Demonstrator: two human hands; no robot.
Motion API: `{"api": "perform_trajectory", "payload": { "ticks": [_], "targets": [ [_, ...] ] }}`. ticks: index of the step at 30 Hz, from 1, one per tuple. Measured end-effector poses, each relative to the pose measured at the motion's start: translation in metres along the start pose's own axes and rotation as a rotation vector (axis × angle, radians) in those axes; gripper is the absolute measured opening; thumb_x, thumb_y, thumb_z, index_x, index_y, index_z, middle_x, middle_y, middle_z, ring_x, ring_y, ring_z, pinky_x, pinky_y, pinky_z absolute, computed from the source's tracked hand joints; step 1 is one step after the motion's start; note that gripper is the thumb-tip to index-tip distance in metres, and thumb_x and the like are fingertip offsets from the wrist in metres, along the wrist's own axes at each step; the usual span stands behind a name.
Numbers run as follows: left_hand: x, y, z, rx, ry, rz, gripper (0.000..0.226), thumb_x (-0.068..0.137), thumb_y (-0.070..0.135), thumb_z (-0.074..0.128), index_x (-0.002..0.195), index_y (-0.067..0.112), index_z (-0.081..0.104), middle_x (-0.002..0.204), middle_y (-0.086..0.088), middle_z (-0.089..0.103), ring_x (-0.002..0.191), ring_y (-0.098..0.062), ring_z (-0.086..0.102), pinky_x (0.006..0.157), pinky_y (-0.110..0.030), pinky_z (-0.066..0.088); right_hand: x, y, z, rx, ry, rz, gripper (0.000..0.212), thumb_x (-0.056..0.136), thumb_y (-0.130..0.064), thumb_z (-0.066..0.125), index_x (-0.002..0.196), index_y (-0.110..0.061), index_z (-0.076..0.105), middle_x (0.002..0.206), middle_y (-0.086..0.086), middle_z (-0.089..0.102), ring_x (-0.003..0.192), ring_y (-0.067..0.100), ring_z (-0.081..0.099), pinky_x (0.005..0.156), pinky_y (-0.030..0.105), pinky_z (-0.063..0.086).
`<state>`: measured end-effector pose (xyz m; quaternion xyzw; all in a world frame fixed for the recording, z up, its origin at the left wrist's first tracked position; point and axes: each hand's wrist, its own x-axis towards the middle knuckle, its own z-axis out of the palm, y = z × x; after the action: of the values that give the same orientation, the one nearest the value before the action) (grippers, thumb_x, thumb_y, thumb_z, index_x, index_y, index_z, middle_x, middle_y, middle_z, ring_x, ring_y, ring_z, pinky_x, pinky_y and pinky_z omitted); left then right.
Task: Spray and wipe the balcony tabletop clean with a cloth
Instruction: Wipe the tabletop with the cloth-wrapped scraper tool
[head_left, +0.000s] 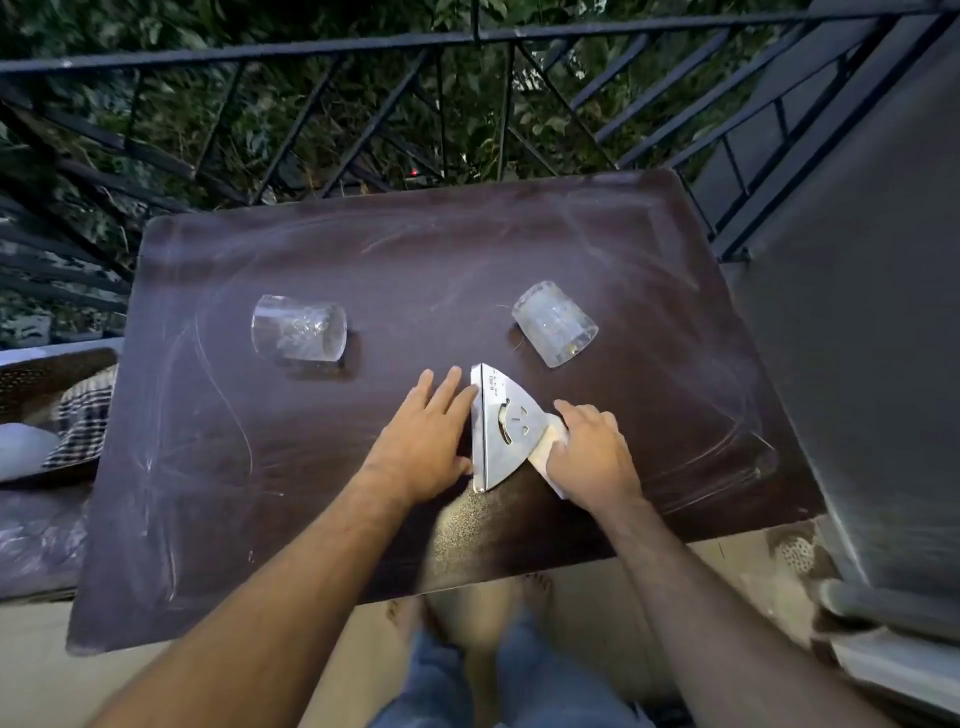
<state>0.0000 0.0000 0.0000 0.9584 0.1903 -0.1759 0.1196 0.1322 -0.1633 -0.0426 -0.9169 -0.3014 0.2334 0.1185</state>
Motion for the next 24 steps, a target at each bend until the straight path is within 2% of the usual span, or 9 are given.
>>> {"api": "perform_trajectory", "payload": {
  "ticks": [2,6,10,11,14,16,19,22,24],
  "targets": [
    [0.012,0.007,-0.005,-0.001,-0.038,0.047,0.1,0.09,0.042,0.067,0.161,0.013,0.004,0.169,-0.009,-0.003,0.155,-0.029,-0.003,0.123,-0.034,-0.004,0.0,0.006,-0.001,0.115,-0.009,0.038,0.065,0.087,-0.018,0.052,0.152,-0.017,0.04,0.144,0.002,0.047,0.132,0.026,0.037,0.112,0.038,0.033],
    [0.041,0.012,0.005,0.006,-0.068,0.042,0.106,0.084,0.038,0.074,0.161,0.02,0.004,0.169,-0.007,-0.003,0.154,-0.038,0.002,0.126,-0.042,0.016,0.002,0.018,0.004,0.182,-0.057,0.018,0.068,0.086,-0.023,0.063,0.15,-0.018,0.041,0.143,-0.001,0.046,0.131,0.023,0.037,0.111,0.034,0.035],
    [0.056,0.014,0.005,0.115,-0.055,0.054,0.083,0.094,0.028,0.056,0.16,0.024,0.007,0.169,-0.006,0.003,0.153,-0.041,0.003,0.125,-0.041,0.015,0.008,0.021,0.006,0.202,-0.072,0.03,0.071,0.084,-0.031,0.07,0.149,-0.021,0.044,0.14,-0.004,0.045,0.131,0.022,0.038,0.111,0.032,0.035],
    [0.059,0.016,0.002,0.129,-0.087,0.059,0.086,0.093,0.027,0.058,0.16,0.025,0.006,0.169,-0.005,0.002,0.153,-0.041,0.003,0.125,-0.042,0.016,0.01,0.021,0.006,0.208,-0.073,0.03,0.07,0.083,-0.032,0.071,0.148,-0.021,0.045,0.138,-0.003,0.045,0.13,0.022,0.038,0.111,0.032,0.035],
    [0.066,0.017,-0.005,0.067,-0.236,0.005,0.102,0.085,0.02,0.073,0.16,0.032,0.004,0.169,0.003,0.0,0.153,-0.039,0.005,0.118,-0.049,0.032,0.012,0.021,0.008,0.208,-0.071,0.026,0.07,0.082,-0.031,0.072,0.146,-0.021,0.047,0.135,-0.002,0.044,0.127,0.022,0.04,0.11,0.032,0.036],
    [0.067,0.019,-0.008,0.039,-0.281,-0.015,0.11,0.08,0.014,0.078,0.16,0.034,0.005,0.169,0.004,0.001,0.149,-0.04,0.022,0.111,-0.051,0.042,0.014,0.022,0.008,0.201,-0.068,0.026,0.068,0.081,-0.029,0.071,0.145,-0.022,0.048,0.134,-0.001,0.044,0.126,0.023,0.04,0.109,0.033,0.036],
    [0.071,0.023,-0.01,0.021,-0.28,-0.032,0.113,0.072,0.005,0.081,0.159,0.03,0.014,0.163,0.002,0.014,0.123,-0.04,0.055,0.094,-0.047,0.054,0.015,0.021,0.009,0.197,-0.063,0.026,0.066,0.081,-0.026,0.07,0.143,-0.023,0.049,0.133,0.0,0.044,0.126,0.025,0.04,0.108,0.034,0.038],
    [0.073,0.023,-0.013,-0.049,-0.252,-0.054,0.092,0.065,0.002,0.083,0.142,0.024,0.038,0.146,0.002,0.031,0.105,-0.04,0.063,0.084,-0.049,0.058,0.014,0.02,0.011,0.219,-0.051,0.03,0.065,0.08,-0.026,0.07,0.142,-0.024,0.05,0.131,-0.001,0.043,0.124,0.025,0.041,0.108,0.034,0.038],
    [0.073,0.022,-0.012,-0.093,-0.234,-0.084,0.088,0.062,0.001,0.085,0.136,0.024,0.042,0.141,0.003,0.034,0.104,-0.039,0.062,0.083,-0.049,0.058,0.014,0.019,0.012,0.232,-0.053,0.039,0.068,0.08,-0.031,0.072,0.144,-0.024,0.048,0.132,-0.001,0.042,0.126,0.024,0.039,0.109,0.035,0.037]
  ]
}}
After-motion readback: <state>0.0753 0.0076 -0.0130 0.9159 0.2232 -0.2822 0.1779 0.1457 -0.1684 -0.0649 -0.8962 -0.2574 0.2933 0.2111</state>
